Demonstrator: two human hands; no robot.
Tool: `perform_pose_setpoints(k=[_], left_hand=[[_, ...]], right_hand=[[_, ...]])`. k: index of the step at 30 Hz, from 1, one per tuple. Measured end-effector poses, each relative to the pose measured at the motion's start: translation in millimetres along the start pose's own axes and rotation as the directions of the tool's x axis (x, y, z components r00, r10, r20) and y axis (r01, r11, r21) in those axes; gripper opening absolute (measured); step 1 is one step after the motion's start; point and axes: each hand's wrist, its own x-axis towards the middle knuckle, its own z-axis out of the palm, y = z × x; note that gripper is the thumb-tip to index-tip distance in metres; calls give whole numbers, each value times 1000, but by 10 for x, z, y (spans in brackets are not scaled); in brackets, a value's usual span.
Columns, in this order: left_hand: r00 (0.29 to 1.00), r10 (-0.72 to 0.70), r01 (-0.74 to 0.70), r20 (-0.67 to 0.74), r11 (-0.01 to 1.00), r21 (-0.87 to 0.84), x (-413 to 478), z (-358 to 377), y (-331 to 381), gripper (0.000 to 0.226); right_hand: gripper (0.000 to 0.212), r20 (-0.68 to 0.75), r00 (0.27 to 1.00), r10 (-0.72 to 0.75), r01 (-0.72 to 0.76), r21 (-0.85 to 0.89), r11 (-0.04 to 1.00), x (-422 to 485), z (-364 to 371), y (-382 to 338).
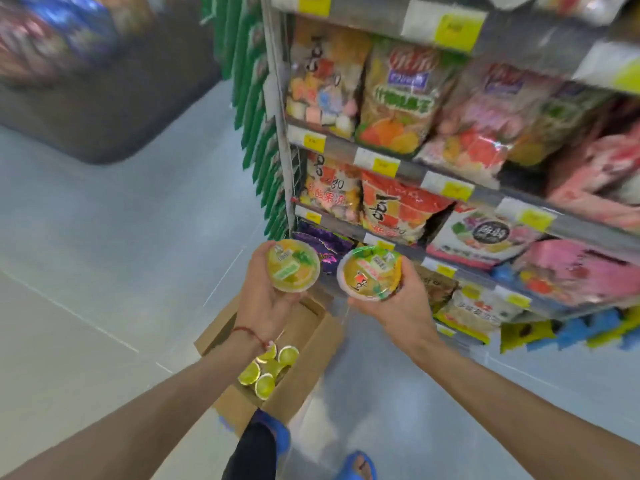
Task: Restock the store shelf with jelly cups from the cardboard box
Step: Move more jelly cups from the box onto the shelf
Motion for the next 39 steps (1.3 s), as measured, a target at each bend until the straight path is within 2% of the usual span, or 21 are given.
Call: perform_pose_setpoints(k=[6,12,17,21,25,29,39], left_hand=[[986,156,-157,-56,987,-20,93,192,1291,81],[953,296,-299,-59,953,-46,260,96,2324,84],[922,385,-386,-47,922,-22,409,-91,2865,87],[888,459,-460,-37,887,-32,485,-275,3165,84],[871,491,-491,-27,869,-55,607,-509,3378,86],[844,535,-536,-27,843,-55,848,-749,3549,85],[763,643,-645,-61,753,-130,1329,-1080,3946,82]], right_hand=[[105,-23,974,-225,225,-6,974,-214,-881,-825],[96,-2,939,-343,343,-43,938,-355,-1364,-1517],[81,-88,928,-361,360,-33,932,-360,-1520,-2047],[76,-164,895,-414,413,-43,910,-272,-1537,-2430],[90,-227,862,-453,447,-80,891,-179,-1462,-2835],[78,-306,795,-524,514,-119,849,-144,-1336,-3173],[78,-441,666,-601,608,-145,781,12,-1130,-3696]])
